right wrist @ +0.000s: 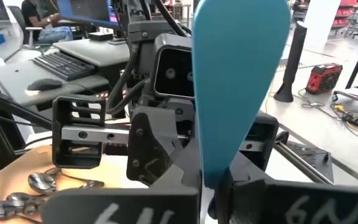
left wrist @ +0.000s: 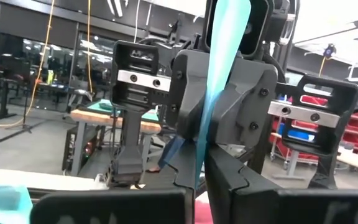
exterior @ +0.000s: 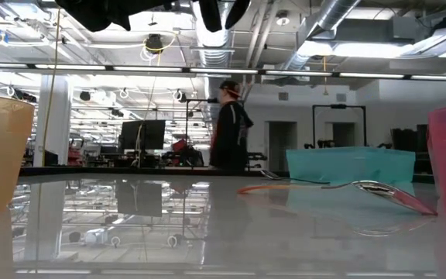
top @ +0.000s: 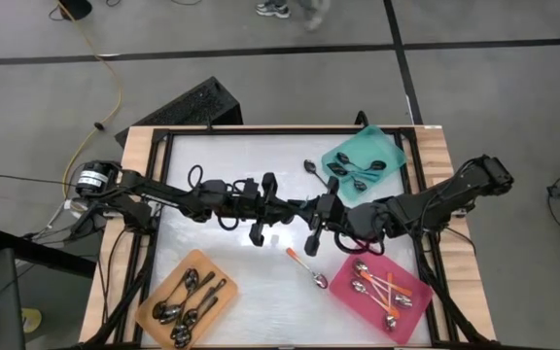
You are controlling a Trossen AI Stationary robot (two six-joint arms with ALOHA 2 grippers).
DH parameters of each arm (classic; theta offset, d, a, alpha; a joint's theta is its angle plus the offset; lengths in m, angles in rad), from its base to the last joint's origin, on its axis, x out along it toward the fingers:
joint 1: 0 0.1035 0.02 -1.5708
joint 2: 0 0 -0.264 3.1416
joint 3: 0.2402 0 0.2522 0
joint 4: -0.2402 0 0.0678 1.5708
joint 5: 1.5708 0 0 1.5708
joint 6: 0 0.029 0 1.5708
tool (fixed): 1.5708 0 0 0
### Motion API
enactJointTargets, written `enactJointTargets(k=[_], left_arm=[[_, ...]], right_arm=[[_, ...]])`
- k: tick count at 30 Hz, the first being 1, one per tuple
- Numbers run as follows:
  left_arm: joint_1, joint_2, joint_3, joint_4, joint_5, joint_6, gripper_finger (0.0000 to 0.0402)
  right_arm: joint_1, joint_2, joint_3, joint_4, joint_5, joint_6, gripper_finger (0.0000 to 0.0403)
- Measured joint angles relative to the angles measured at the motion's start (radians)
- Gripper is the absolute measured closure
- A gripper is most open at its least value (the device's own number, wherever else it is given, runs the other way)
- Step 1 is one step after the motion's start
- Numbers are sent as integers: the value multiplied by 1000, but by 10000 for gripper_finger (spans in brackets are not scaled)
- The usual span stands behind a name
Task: Sort silverware by color (type)
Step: Put the blue spoon into the blue bin
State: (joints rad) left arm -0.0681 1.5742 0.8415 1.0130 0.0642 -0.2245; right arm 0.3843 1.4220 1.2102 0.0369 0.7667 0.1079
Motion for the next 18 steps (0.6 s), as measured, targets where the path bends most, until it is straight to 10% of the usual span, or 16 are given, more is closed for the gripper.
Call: enactJointTargets(k=[10, 18], left_arm=[[-2, -2, -3, -204, -88, -49, 315], [0, -2, -3, -335, -279, -83, 217]], right_arm=[[-26, -36, 1, -162, 149, 13, 384], [-138, -155, 1, -689, 174, 332, 384]])
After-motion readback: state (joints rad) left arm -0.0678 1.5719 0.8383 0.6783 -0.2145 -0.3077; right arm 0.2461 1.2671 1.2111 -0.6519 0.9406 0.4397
